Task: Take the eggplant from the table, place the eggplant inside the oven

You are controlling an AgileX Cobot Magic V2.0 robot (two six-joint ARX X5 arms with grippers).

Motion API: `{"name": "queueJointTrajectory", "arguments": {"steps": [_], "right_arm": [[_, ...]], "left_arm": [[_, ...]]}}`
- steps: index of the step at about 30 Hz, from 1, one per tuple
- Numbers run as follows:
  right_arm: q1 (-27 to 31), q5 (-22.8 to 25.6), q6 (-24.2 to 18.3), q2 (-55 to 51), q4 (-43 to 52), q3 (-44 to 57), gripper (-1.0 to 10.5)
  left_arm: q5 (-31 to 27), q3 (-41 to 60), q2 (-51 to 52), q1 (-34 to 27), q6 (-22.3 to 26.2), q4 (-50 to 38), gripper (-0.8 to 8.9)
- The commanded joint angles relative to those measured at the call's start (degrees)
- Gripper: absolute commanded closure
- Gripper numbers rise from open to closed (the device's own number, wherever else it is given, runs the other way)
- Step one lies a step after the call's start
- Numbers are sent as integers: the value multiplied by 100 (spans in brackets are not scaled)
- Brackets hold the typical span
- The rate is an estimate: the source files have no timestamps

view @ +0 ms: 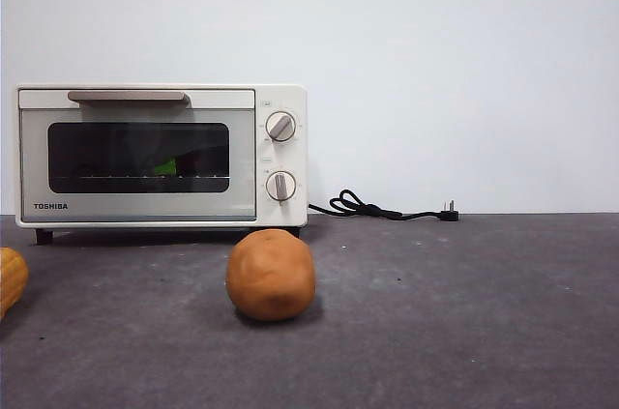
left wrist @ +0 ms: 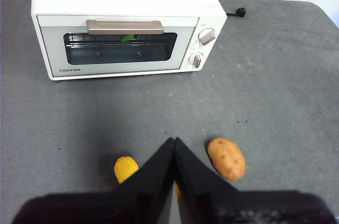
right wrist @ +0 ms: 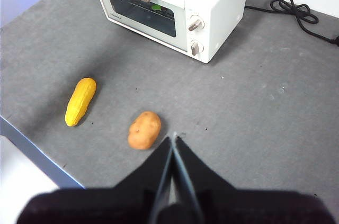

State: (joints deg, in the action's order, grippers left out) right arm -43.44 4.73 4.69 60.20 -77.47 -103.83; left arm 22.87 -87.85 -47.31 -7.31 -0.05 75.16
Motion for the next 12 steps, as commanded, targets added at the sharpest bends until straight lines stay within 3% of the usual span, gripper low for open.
{"name": "queueJointTrajectory", "arguments": {"steps": [1,12], "right_arm": [[-9,26,-28,39,-118,-7,948],[-9,31,-28,129,-118,-7,947]], "left_arm": [[2,2,-11,22,-31,-22,818],[-2,7,-28,103,271,-472,818]]}}
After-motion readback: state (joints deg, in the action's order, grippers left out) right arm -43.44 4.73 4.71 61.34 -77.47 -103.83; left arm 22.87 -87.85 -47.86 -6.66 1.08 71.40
